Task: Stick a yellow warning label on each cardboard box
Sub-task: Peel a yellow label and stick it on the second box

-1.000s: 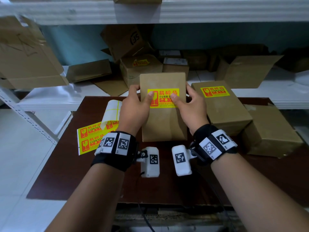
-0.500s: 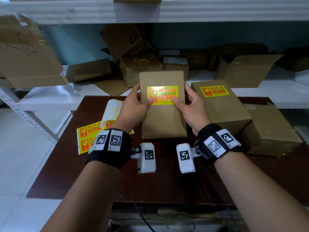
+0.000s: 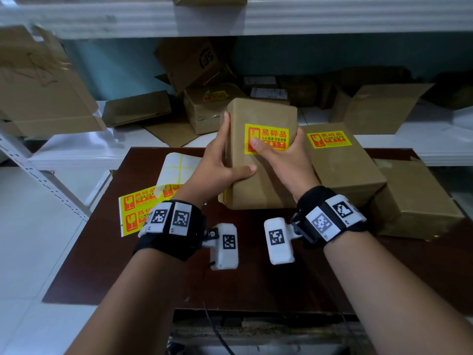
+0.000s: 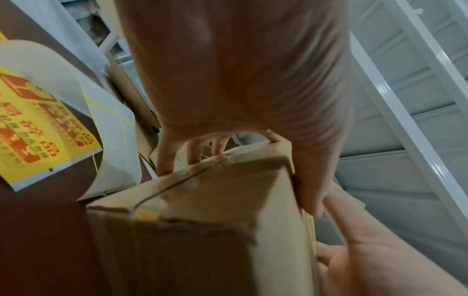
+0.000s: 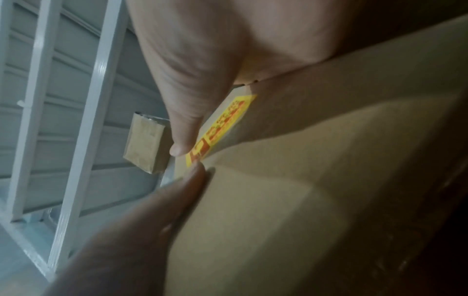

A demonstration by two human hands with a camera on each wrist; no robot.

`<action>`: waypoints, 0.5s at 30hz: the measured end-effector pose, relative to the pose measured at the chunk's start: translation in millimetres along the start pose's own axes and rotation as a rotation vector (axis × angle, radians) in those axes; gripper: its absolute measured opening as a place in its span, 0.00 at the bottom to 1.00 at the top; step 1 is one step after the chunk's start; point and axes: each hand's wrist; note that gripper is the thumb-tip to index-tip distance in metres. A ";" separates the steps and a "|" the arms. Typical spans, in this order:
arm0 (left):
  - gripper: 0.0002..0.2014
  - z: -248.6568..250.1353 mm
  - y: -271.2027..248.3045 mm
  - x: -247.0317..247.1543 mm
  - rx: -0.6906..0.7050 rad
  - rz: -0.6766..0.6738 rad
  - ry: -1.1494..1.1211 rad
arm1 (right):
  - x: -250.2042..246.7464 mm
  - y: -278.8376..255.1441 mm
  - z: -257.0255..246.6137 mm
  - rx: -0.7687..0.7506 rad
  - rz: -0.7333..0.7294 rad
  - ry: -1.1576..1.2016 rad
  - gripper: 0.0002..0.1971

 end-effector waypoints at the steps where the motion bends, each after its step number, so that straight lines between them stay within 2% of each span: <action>1: 0.58 -0.6 0.1 0.6 0.016 0.009 0.038 | 0.2 1.0 0.8 -0.016 0.030 -0.031 0.41; 3: 0.59 -2.3 -0.1 0.4 0.037 0.021 0.088 | -1.6 3.5 2.6 -0.023 0.054 -0.074 0.41; 6: 0.59 -3.1 -0.9 -2.6 0.029 0.046 0.087 | -6.3 9.1 5.7 -0.015 0.037 -0.072 0.34; 10: 0.57 -4.4 -0.5 -8.2 0.013 0.056 0.076 | -11.7 14.1 10.6 -0.012 -0.029 0.048 0.21; 15: 0.57 -3.0 0.3 -9.0 0.021 0.070 0.098 | -16.5 16.2 4.6 0.024 0.012 0.048 0.16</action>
Point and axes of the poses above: each hand's wrist, its own y-axis towards the middle knuckle, its own x-axis out of the palm, z = x × y, and after that the axes turned 5 degrees about x, right-handed
